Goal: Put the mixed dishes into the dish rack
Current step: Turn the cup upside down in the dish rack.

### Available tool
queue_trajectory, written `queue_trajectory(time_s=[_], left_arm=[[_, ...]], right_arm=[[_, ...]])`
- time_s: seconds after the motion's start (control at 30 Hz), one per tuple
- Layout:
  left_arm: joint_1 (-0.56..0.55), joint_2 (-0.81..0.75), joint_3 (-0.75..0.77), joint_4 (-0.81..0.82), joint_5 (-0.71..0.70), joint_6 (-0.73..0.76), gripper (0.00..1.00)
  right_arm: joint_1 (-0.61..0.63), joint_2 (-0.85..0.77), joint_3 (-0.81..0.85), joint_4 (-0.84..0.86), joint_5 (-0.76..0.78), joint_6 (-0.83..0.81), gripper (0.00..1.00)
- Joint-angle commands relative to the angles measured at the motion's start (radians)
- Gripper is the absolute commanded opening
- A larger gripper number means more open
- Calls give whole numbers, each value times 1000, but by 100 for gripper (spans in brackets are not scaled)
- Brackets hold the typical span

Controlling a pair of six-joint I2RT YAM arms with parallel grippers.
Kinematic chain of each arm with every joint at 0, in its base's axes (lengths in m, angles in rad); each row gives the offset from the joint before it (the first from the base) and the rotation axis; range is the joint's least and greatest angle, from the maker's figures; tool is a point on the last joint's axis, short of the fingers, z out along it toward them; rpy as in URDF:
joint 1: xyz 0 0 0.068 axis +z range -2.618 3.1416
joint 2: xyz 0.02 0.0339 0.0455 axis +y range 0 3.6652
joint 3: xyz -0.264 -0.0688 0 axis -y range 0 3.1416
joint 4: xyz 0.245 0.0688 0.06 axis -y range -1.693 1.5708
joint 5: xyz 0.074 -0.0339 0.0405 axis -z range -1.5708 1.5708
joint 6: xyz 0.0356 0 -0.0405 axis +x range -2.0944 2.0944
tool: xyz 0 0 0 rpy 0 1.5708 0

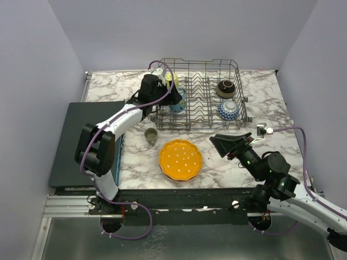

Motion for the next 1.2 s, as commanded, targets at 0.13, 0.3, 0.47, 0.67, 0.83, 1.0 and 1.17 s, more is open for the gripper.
queue_trajectory(time_s=[0.13, 0.3, 0.47, 0.67, 0.83, 1.0, 1.17], left_arm=[[-38, 78, 83, 21, -150, 97, 14], [-45, 112, 102, 21, -200, 131, 14], [-53, 159, 130, 19, -264, 158, 13], [-64, 208, 163, 21, -337, 190, 11], [-66, 233, 179, 36, -364, 203, 11], [-68, 257, 186, 51, -377, 216, 12], [-66, 291, 214, 51, -381, 240, 16]], right_arm=[[3, -22, 8, -59, 30, -34, 55], [3, -12, 10, -62, 31, -40, 56], [3, 5, 14, -51, 27, -54, 56], [3, 26, 14, -38, 27, -74, 58], [3, 37, 7, -26, 27, -82, 59], [4, 52, 1, -15, 31, -91, 60], [4, 67, -5, -1, 29, -95, 60]])
